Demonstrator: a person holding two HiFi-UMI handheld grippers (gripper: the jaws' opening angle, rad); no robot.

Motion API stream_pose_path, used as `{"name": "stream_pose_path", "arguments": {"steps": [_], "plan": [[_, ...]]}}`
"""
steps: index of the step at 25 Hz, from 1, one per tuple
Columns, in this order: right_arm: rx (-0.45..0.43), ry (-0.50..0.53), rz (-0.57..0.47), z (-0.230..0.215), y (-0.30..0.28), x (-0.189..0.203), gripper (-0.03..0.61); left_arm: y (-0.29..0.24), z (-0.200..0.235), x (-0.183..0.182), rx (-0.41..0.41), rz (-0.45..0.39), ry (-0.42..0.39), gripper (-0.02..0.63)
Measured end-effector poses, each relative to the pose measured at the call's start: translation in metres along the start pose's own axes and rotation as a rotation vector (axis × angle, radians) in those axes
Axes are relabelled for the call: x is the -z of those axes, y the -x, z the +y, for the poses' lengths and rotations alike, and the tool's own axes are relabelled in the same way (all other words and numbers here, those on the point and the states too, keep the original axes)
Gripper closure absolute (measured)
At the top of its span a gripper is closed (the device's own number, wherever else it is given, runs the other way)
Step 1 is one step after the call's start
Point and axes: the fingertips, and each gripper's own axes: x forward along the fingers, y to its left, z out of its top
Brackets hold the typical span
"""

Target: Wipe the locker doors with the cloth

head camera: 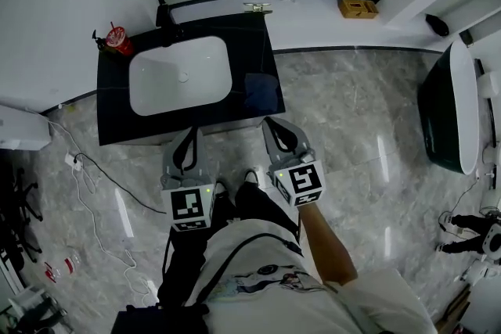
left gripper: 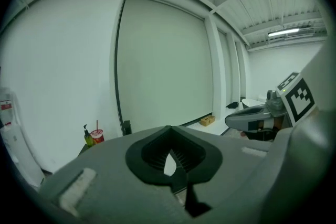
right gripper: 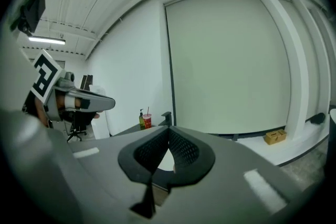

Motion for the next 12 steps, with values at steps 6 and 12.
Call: {"name": "stream_pose_path", "arguments": {"steps": [6,12], "plan": [[0.008,-0.026,0.133,-0.039,-0.042,0.069,0.572,-0.036,-0.001,0.051,-0.013,0.111,0.045,0.612],[0.002,-0.039,0.299,-0.078,-0.086,0.145,0.572,-0.075,-0.004,0.103,-0.003,0.222,0.090,0.612]]}}
